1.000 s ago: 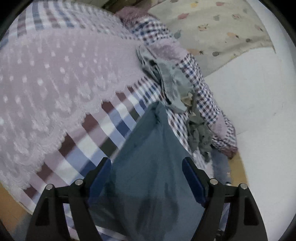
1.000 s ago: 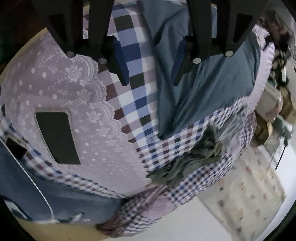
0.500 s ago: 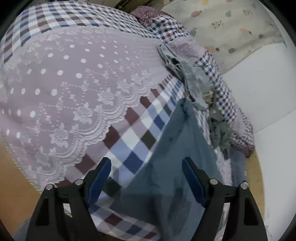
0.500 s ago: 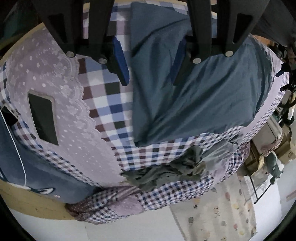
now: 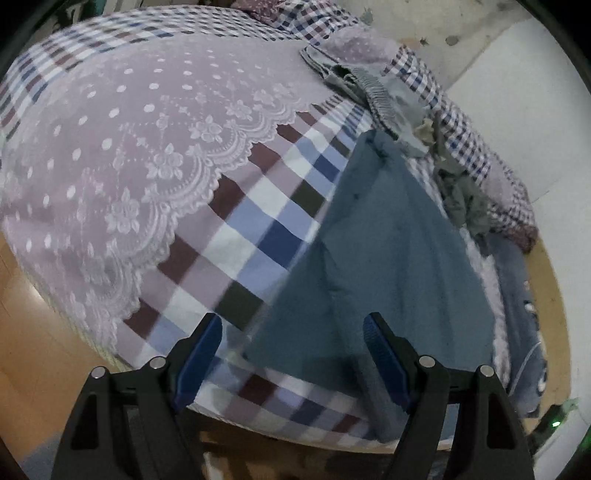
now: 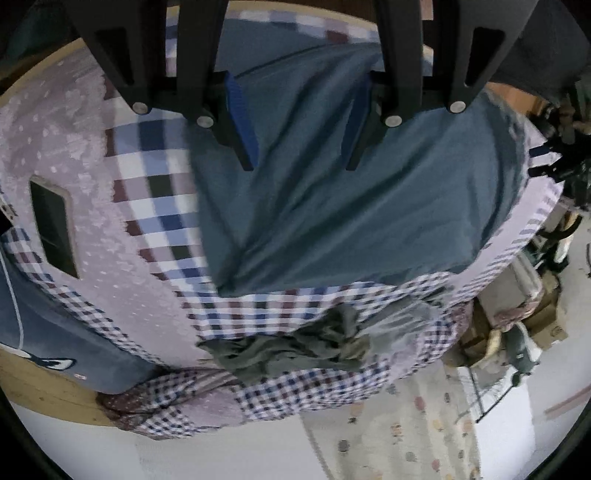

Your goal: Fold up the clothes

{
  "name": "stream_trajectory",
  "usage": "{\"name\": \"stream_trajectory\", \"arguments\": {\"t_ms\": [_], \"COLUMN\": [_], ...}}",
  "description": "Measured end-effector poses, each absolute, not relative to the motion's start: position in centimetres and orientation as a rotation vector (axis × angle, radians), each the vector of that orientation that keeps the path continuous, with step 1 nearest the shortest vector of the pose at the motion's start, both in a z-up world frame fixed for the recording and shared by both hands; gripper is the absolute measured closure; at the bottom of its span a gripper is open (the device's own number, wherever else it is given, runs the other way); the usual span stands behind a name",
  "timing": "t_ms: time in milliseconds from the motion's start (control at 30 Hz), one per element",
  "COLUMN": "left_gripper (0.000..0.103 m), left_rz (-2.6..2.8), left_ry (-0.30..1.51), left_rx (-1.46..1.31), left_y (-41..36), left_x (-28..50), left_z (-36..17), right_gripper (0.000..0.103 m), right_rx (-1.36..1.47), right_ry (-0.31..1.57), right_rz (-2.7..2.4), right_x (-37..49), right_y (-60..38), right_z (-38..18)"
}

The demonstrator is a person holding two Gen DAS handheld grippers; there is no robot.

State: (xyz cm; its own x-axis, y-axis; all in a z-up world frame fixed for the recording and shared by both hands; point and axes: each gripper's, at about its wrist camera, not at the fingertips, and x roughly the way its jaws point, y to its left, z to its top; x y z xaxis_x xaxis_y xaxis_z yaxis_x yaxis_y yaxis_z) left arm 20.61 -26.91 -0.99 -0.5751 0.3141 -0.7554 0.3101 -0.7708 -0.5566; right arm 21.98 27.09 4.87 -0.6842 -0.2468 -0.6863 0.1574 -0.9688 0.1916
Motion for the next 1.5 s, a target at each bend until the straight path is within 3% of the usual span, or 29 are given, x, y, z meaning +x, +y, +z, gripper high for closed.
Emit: {"name": "stream_trajectory", "arguments": {"t_ms": [167, 333, 600, 933, 1000, 1033, 1067, 1100, 1167, 1500], "left_gripper": [0.021, 0.021, 0.021, 0.022, 0.035, 0.056, 0.086, 0.094, 0.094, 0.095], "left_rz": [2.445, 2.381, 2.266, 2.283, 2.284, 2.285, 2.264, 2.224, 2.189, 2.137], "left_ry": [-1.067, -0.864, -0.541, -0.531, -0.541, -0.547, -0.584, -0.653, -0.723, -1.071], "left_rx": [-1.423, -1.543, -1.751, -1.756, -1.753, -1.751, -1.739, -1.712, -1.660, -1.318], "left_y": [-24.4, -19.0, -12.4, -12.4, -12.7, -12.9, -13.2, -13.6, -14.2, -18.8], "left_x": [21.5, 21.2, 21.0, 20.5, 20.6, 20.7, 20.8, 20.9, 21.2, 18.3], "left_z": [-1.1, -2.1, -4.9, -4.9, -4.6, -4.4, -4.2, -4.0, -3.2, 4.0], "right_gripper": [0.052, 0.052, 0.052, 0.052, 0.053, 0.059, 0.078, 0.088, 0.094, 0.095], "right_rx": [1.185, 1.378, 1.539, 1.593, 1.591, 1.586, 1.580, 1.575, 1.541, 1.265], "right_ry": [-0.189, -0.455, -0.358, -0.378, -0.373, -0.359, -0.344, -0.330, -0.316, -0.549], "right_rz": [-2.576, -2.353, -2.242, -2.118, -2.105, -2.107, -2.108, -2.110, -2.104, -2.092], "right_x": [23.2, 23.6, 23.5, 23.1, 23.0, 23.0, 23.0, 23.0, 23.2, 21.3], "right_y": [24.8, 24.9, 22.8, 20.4, 19.6, 19.3, 19.0, 18.7, 18.4, 20.7], "right_z": [3.6, -0.1, -2.8, -5.0, -5.1, -5.1, -5.0, -5.0, -4.3, 3.3]}}
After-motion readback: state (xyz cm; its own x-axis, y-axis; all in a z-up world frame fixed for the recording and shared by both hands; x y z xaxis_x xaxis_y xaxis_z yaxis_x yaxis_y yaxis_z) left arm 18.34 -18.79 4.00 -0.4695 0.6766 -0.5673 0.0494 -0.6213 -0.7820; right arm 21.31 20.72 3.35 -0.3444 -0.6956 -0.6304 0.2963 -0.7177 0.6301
